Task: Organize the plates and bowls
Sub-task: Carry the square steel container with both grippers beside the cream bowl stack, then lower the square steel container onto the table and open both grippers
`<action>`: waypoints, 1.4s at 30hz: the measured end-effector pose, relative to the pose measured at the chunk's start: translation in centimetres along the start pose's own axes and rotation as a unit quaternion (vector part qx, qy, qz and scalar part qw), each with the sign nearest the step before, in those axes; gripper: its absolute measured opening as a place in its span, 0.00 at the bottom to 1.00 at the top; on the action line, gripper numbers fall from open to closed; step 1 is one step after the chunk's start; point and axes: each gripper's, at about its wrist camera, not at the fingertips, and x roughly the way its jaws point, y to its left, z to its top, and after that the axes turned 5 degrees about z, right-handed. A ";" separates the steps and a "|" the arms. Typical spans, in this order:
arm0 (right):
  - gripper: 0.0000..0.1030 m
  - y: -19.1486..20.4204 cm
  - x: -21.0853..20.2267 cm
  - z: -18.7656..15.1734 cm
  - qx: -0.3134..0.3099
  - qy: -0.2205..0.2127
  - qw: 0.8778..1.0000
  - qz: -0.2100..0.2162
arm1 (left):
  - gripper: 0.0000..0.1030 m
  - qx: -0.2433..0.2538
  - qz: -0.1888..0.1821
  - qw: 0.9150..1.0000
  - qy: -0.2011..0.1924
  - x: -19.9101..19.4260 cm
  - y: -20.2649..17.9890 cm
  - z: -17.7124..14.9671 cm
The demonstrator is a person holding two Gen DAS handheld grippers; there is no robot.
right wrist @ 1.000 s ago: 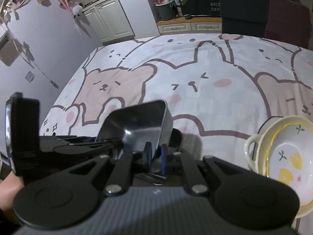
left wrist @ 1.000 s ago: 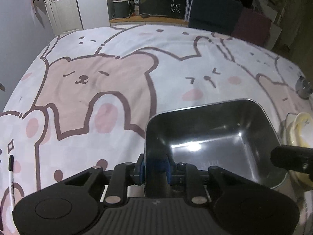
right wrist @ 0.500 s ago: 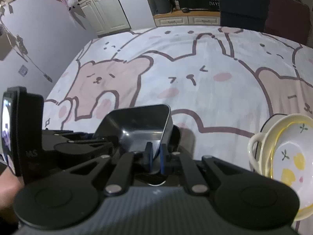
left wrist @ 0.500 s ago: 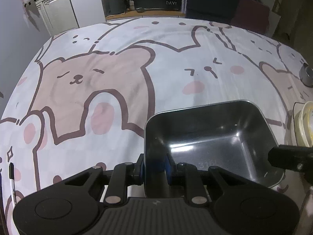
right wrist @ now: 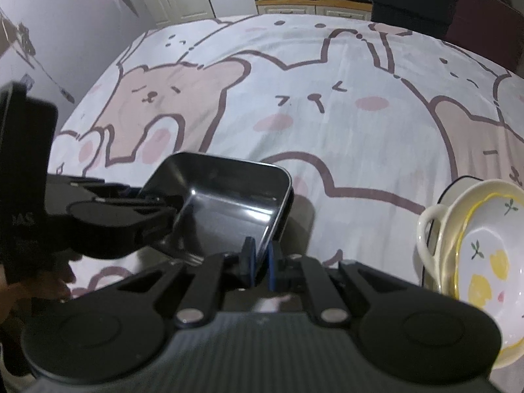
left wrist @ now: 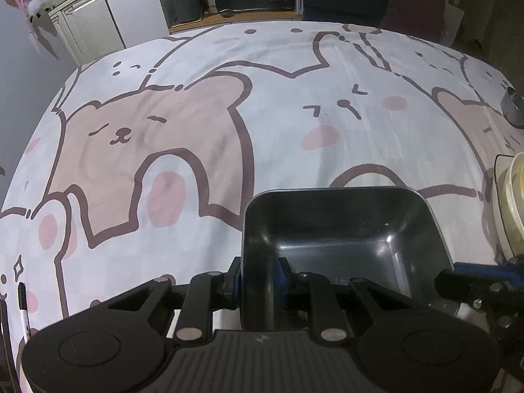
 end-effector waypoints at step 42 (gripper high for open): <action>0.14 -1.7 2.2 0.1 0.041 0.044 0.998 0.018 | 0.31 0.006 -0.033 0.999 0.021 -0.3 0.7 -0.9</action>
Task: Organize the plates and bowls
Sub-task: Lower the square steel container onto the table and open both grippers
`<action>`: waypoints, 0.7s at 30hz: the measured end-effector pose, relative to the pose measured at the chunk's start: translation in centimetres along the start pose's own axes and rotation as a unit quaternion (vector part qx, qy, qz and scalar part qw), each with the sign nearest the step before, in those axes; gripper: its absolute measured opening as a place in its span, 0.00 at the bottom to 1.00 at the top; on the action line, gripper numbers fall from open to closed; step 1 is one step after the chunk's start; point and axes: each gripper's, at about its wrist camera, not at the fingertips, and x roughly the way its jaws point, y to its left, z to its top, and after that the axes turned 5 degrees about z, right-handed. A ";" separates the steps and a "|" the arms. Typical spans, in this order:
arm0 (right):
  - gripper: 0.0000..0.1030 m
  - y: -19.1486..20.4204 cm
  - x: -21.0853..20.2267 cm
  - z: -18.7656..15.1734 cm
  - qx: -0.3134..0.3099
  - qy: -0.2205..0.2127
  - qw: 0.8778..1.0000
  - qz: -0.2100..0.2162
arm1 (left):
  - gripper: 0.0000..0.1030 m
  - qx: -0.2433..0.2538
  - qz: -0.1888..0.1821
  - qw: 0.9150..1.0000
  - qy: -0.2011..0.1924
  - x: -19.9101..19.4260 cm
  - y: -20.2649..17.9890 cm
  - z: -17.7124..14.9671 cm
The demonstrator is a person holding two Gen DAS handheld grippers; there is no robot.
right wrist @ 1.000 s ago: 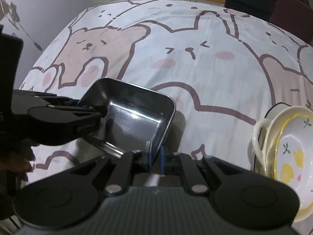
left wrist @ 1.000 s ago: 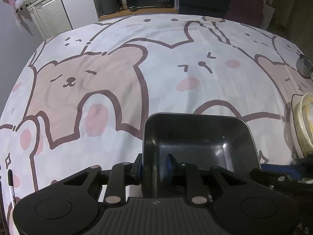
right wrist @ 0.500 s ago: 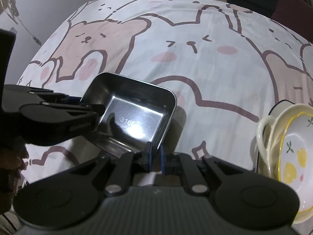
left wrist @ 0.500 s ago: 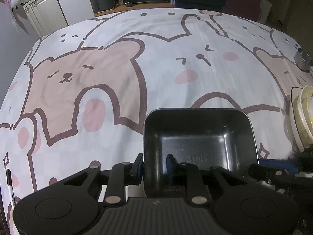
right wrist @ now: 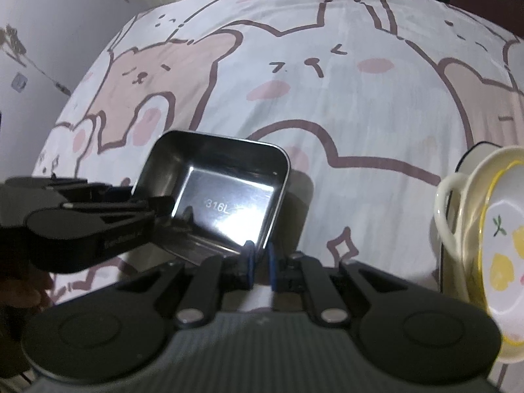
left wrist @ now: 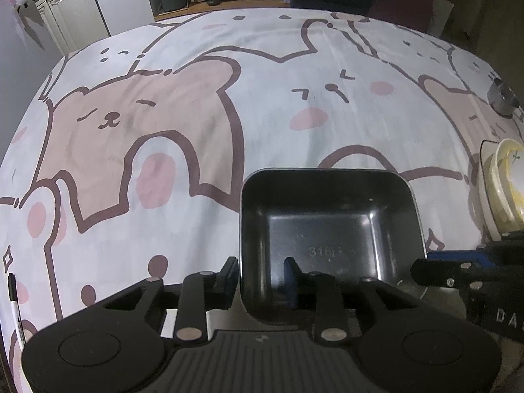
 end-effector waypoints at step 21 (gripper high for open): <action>0.86 0.4 -4.4 -1.2 -0.014 -0.071 0.997 0.001 | 0.97 -0.026 0.001 0.998 -0.051 -4.1 2.1 -1.9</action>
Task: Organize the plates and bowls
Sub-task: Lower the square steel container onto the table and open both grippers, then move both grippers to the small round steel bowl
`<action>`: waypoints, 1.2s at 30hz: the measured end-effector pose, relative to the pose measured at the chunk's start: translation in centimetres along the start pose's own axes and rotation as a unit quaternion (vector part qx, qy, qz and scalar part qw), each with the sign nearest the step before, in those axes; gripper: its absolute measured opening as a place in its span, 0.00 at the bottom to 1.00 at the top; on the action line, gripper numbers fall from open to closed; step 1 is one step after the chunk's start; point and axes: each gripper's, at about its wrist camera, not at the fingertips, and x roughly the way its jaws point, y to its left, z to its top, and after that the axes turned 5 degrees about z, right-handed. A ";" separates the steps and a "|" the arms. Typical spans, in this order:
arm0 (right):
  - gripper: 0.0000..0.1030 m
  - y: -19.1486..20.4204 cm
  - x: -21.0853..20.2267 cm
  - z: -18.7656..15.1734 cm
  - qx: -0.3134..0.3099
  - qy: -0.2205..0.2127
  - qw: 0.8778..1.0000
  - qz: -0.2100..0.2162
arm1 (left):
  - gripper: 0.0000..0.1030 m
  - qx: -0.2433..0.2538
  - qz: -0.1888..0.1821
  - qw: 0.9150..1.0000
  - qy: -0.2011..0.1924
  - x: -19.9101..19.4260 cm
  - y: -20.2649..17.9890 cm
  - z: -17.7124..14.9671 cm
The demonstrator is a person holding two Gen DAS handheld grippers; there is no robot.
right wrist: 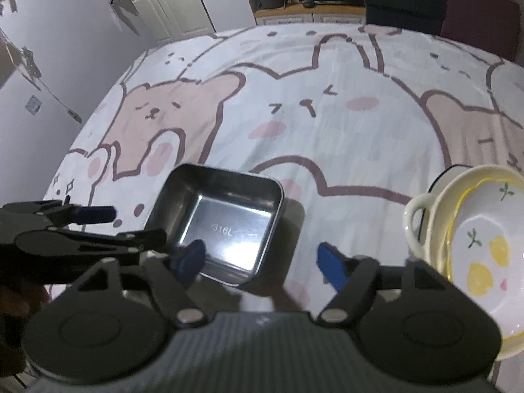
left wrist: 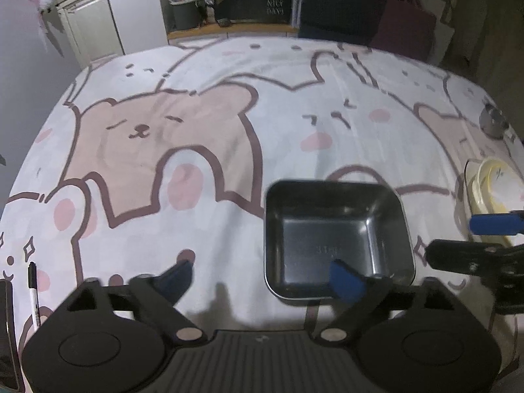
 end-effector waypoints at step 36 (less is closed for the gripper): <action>1.00 -31.2 -15.5 -1.4 0.148 -0.242 0.942 -0.182 | 1.00 0.025 -0.145 0.980 -0.133 -0.7 -25.7 10.5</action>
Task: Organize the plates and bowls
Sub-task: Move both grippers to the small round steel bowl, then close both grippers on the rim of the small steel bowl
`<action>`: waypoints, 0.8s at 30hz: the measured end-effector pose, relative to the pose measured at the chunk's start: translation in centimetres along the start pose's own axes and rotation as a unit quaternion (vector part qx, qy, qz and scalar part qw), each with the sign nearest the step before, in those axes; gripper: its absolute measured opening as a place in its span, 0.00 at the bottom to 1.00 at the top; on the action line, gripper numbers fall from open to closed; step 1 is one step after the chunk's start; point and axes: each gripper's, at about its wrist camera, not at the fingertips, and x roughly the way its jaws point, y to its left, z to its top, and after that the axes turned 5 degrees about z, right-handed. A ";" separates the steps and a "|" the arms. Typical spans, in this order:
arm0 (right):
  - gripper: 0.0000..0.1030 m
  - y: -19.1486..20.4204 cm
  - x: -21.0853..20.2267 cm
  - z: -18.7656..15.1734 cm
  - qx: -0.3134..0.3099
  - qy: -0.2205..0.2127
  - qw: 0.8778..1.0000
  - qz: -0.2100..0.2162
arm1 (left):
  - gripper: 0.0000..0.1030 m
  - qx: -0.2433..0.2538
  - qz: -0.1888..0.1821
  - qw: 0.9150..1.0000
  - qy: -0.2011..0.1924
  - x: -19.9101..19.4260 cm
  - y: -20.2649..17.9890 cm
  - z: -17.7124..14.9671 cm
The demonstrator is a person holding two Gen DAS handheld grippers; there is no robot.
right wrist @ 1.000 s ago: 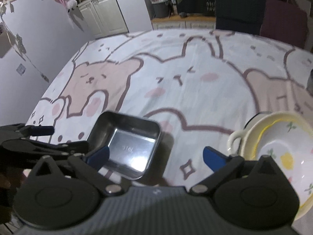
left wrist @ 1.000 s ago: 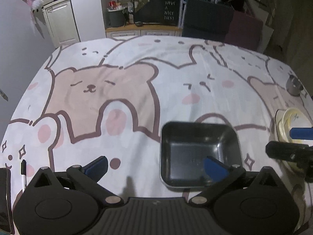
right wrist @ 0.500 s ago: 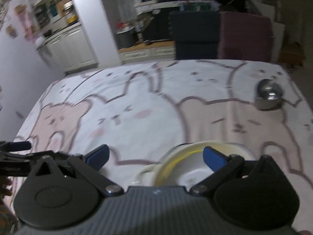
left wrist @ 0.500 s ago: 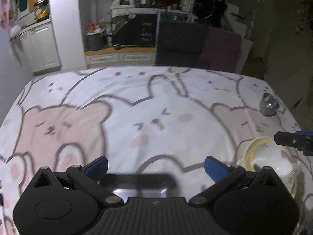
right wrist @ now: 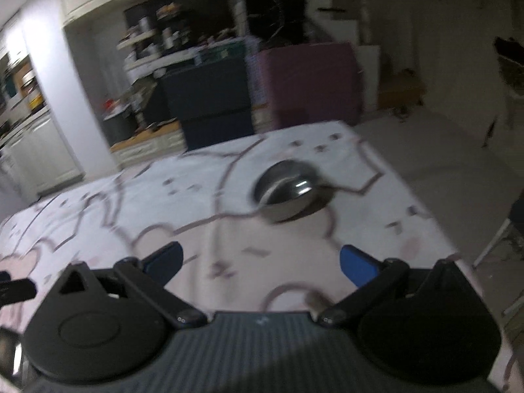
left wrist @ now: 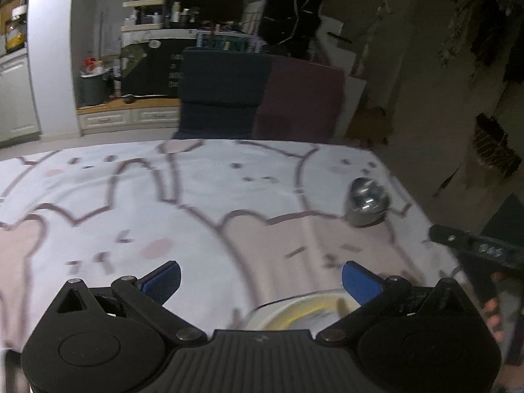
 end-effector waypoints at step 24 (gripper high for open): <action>0.45 -11.8 16.8 7.7 0.061 -0.005 0.997 0.049 | 0.96 -0.060 0.001 0.997 0.057 19.4 -12.9 5.7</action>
